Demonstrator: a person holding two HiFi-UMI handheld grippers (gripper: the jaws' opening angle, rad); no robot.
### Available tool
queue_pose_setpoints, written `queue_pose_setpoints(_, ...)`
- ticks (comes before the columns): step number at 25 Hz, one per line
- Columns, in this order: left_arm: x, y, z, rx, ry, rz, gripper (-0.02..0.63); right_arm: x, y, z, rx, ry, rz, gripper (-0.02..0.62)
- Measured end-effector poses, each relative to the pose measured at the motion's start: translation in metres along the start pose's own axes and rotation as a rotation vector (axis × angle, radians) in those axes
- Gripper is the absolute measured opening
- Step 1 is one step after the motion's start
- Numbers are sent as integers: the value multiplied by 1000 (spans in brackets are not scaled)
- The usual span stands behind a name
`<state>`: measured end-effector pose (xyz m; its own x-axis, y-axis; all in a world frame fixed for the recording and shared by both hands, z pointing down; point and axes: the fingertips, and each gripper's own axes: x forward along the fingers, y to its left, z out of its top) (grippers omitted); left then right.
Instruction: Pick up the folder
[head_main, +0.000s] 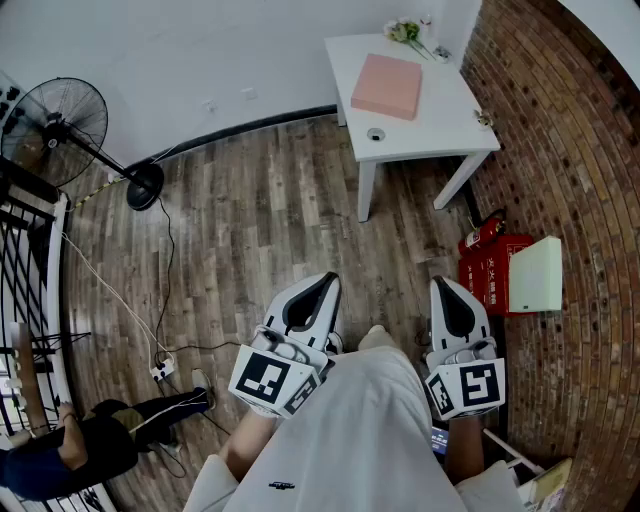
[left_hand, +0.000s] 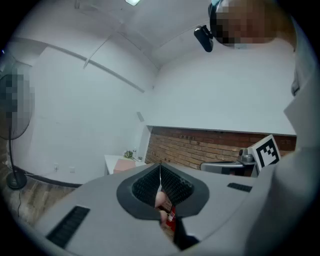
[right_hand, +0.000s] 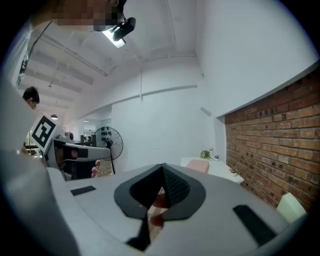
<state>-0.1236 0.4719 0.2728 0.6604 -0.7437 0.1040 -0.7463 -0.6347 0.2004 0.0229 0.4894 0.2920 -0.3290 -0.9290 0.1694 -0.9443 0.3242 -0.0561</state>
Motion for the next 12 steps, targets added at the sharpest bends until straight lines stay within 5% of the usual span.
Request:
queue_pose_setpoints(8,23,-16,-4,-44,19,2,21,4,-30,-3,-30,40,11,3)
queue_pose_setpoints(12,31,-20,-6,-100,28,11,21,8,-49,-8,35,46,27,5)
